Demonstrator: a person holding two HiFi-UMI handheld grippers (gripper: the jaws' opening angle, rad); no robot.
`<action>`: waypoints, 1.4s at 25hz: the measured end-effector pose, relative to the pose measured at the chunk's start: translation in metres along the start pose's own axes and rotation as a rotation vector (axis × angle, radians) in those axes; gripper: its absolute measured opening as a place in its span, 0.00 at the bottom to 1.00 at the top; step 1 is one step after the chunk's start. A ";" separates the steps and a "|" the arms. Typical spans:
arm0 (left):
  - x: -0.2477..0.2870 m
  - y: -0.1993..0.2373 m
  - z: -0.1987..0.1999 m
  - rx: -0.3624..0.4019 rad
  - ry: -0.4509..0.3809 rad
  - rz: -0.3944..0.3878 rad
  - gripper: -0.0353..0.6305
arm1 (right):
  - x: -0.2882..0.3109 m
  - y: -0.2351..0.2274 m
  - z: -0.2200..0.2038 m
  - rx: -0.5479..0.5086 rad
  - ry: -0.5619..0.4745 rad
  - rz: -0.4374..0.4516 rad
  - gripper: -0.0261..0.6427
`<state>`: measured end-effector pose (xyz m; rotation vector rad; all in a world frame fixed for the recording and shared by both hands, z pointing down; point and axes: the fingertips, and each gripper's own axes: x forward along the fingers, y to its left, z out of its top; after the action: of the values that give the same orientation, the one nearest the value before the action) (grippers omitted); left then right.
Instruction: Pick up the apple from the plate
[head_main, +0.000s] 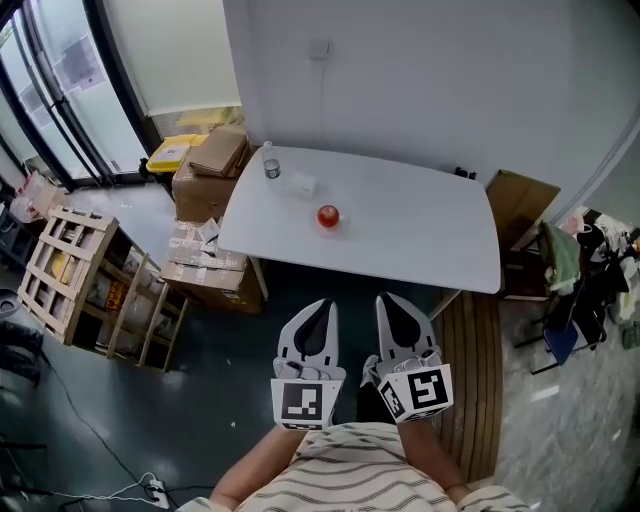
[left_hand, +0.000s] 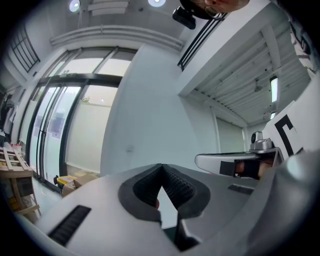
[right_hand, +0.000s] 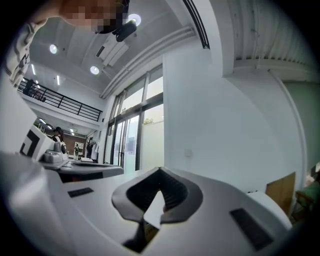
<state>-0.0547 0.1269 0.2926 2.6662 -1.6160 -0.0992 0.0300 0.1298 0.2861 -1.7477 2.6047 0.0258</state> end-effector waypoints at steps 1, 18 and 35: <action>0.006 0.002 -0.003 0.002 0.003 0.003 0.06 | 0.006 -0.003 -0.003 0.002 0.004 0.005 0.06; 0.188 0.049 -0.026 0.019 -0.009 0.150 0.06 | 0.168 -0.118 -0.012 0.024 -0.047 0.139 0.06; 0.281 0.074 -0.067 0.045 0.079 0.212 0.06 | 0.249 -0.175 -0.052 0.092 -0.013 0.217 0.06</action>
<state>0.0141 -0.1576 0.3513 2.4755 -1.8824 0.0456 0.0981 -0.1680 0.3328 -1.4263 2.7250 -0.0804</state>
